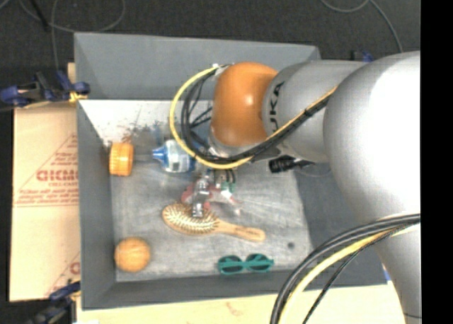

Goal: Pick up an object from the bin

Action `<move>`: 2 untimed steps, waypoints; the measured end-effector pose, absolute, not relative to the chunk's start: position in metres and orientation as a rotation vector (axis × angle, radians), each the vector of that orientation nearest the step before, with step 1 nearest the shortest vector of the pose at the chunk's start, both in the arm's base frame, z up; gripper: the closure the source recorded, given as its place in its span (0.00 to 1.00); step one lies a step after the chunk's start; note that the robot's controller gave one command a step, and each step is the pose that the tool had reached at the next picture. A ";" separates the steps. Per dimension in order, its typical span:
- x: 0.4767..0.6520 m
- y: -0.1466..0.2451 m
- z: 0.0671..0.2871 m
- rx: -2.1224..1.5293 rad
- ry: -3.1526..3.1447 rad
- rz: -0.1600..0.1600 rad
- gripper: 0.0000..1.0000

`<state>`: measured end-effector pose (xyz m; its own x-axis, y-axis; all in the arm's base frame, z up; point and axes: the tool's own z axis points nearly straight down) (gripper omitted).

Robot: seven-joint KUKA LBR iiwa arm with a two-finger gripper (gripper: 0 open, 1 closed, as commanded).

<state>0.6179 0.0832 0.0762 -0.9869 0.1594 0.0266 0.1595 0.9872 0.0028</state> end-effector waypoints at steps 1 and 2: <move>0.618 0.083 0.076 -0.250 -3.105 -0.008 1.00; 0.616 0.083 0.082 -0.249 -3.106 -0.007 1.00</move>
Offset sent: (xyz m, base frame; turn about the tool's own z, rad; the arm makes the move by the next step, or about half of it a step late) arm 0.0003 0.0000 0.0585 0.0000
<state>0.6164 0.0835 0.0823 -0.9869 0.1592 0.0257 0.1593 0.9872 0.0025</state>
